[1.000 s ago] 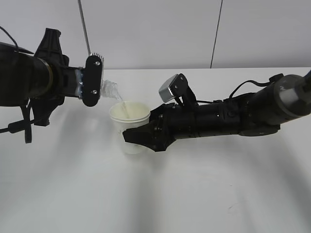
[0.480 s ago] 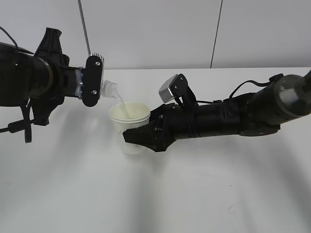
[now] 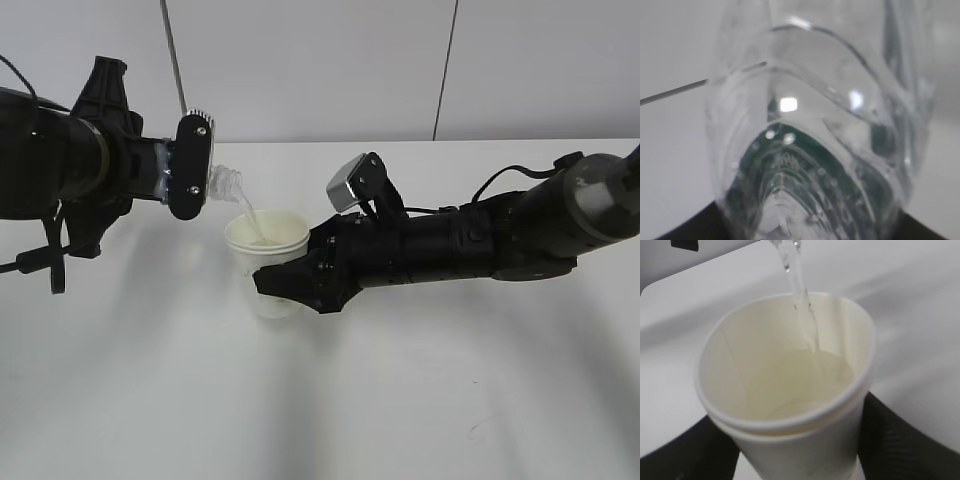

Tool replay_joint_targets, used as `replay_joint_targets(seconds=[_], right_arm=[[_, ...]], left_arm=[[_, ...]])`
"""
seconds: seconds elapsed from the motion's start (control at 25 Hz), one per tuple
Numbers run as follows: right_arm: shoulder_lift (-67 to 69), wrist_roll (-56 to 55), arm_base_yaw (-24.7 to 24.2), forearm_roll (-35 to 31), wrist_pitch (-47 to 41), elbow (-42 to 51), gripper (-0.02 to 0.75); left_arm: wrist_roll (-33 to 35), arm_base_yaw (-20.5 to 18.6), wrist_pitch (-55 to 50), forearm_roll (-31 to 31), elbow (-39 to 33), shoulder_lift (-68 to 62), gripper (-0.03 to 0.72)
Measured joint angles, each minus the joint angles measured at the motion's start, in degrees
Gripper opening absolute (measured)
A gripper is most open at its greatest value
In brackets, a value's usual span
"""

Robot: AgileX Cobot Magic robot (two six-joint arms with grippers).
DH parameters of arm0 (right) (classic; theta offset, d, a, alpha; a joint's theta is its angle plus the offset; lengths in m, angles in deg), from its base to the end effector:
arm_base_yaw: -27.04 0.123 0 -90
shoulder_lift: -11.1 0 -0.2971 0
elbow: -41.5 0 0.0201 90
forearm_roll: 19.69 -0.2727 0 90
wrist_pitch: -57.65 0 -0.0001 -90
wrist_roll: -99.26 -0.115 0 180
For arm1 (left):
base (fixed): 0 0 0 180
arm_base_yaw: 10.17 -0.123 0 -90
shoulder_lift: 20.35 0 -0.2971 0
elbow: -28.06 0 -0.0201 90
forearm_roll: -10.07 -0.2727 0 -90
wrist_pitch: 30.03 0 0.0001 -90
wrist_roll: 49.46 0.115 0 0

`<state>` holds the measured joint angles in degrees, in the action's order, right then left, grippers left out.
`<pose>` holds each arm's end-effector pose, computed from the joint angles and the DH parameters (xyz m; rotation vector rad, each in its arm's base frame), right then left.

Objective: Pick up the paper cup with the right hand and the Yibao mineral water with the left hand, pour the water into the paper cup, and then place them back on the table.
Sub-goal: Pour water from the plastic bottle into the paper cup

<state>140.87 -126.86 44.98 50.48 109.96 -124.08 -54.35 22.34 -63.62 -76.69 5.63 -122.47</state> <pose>0.3848 0.2145 0.1029 -1.0154 1.7616 0.9238 0.3506 -0.1480 0.2181 1.7275 1.5408 1.1019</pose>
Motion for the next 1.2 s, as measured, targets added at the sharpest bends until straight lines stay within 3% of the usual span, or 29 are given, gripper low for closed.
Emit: replay_joint_targets(seconds=[1.2], right_arm=[[0.0,0.0,0.0,0.2,-0.2,0.0,0.509]], left_arm=[[0.1,0.0,-0.1,-1.6,0.0,0.0,0.321]])
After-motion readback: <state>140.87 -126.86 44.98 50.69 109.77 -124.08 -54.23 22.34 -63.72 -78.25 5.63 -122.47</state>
